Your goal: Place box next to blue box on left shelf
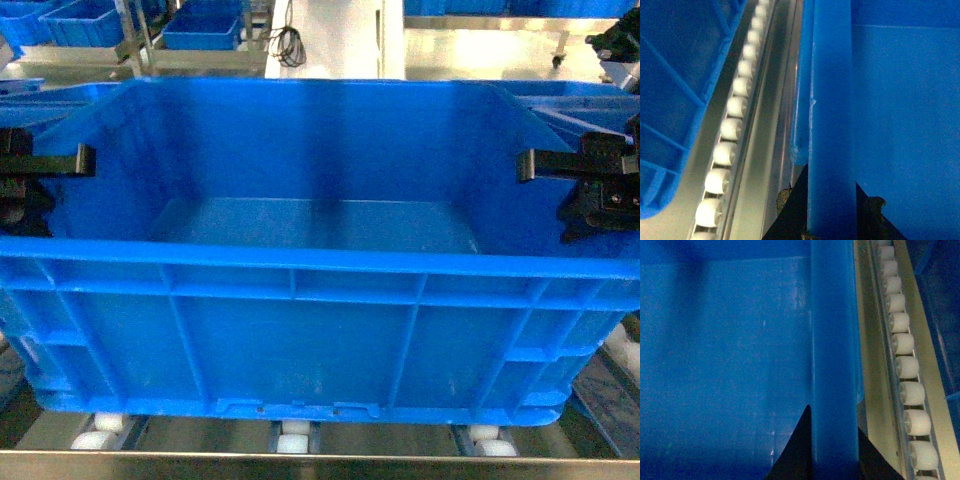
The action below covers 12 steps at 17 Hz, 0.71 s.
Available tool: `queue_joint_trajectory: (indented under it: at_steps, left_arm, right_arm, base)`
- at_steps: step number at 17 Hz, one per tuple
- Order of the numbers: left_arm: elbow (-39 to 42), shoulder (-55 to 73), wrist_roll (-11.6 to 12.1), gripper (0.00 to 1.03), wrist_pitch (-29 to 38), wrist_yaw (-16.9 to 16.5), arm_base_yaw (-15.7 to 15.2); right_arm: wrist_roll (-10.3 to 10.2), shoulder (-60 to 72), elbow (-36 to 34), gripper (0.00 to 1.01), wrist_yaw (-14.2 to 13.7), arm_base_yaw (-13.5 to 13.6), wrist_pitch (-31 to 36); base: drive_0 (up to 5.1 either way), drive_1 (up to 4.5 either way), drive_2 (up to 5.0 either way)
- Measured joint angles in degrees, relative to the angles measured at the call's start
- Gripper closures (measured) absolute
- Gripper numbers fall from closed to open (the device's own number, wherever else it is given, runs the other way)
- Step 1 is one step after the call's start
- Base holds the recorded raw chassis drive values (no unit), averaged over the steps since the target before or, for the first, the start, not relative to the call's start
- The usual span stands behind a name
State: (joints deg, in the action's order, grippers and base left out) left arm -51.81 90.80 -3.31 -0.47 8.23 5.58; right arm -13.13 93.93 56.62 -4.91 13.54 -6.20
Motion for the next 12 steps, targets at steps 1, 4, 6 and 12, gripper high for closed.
queue_joint_trajectory:
  at_steps: [1,4,6,12]
  left_arm:
    - [-0.1,0.3,0.2,0.95,-0.4,-0.8,-0.3]
    - [-0.8,0.6,0.3,0.95,-1.2,-1.3,-0.5]
    - [0.7,1.4,-0.4,0.71,10.1,1.8,0.2]
    - [1.0,-4.8,-3.8,0.05,28.9,0.6,2.1]
  right_arm:
    - [-0.4,0.1,0.5,0.94,-0.4,0.4,-1.7]
    - [-0.8,0.1,1.0,0.94,-0.1,0.4,-2.6]
    - [0.7,-0.5,-0.2,0.67,-1.0,1.5,6.5]
    - [-1.1,-8.7,-2.8,0.04,-2.7,1.0,29.0]
  base:
    - [0.0,0.00,0.0]
    - [0.0,0.00,0.0]
    - [0.0,0.00,0.0]
    - [0.0,0.00,0.0]
